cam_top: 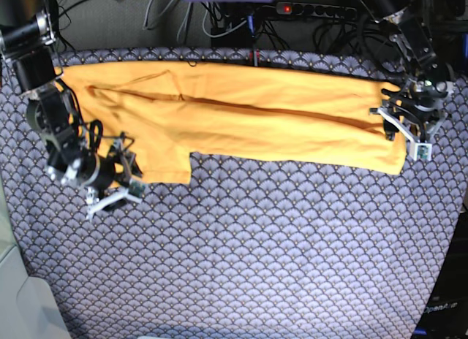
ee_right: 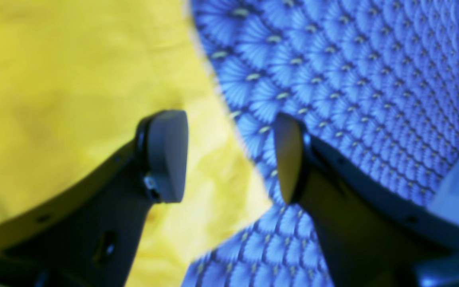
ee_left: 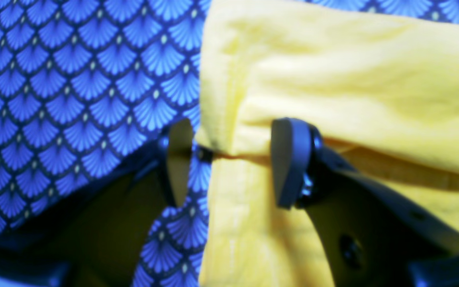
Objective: Fold the T-shirt properly
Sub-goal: 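Grasp the sleeve flap with the right gripper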
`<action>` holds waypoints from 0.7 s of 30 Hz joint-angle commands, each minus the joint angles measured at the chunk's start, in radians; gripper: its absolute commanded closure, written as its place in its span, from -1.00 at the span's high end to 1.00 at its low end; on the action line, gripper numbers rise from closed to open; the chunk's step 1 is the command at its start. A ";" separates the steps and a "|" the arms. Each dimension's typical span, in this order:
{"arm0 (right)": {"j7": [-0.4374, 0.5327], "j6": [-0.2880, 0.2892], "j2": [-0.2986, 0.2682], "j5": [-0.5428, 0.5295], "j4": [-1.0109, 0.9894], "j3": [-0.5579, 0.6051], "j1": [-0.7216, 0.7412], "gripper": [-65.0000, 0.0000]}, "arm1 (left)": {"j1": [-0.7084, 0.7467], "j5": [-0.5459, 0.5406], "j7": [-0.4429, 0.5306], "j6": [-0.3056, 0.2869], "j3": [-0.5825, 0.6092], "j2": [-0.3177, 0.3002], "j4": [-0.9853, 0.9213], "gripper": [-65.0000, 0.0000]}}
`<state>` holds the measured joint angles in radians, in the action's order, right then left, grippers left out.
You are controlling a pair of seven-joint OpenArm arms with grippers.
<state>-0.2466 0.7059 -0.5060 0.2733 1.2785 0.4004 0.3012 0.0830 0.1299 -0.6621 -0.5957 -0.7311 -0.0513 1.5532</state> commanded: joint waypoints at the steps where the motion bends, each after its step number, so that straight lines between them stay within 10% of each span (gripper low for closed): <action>1: -0.010 -0.008 -0.015 -0.032 0.008 -0.030 0.042 0.07 | -0.010 -0.008 0.018 0.004 -0.002 -0.012 0.022 -0.04; 15: -0.346 -0.008 0.077 -0.536 -0.079 -0.476 0.069 0.08 | -0.018 -0.008 0.018 0.003 -0.002 -0.012 0.011 -0.04; 21: -0.391 -0.008 0.105 -0.671 -0.081 -0.499 0.000 0.08 | -0.018 -0.008 0.018 0.003 -0.002 -0.012 0.010 -0.04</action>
<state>-0.6617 0.7006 -0.3840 -0.3809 1.1824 -0.0895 0.2752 0.0750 0.1303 -0.6621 -0.5957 -0.7315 -0.0513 1.5482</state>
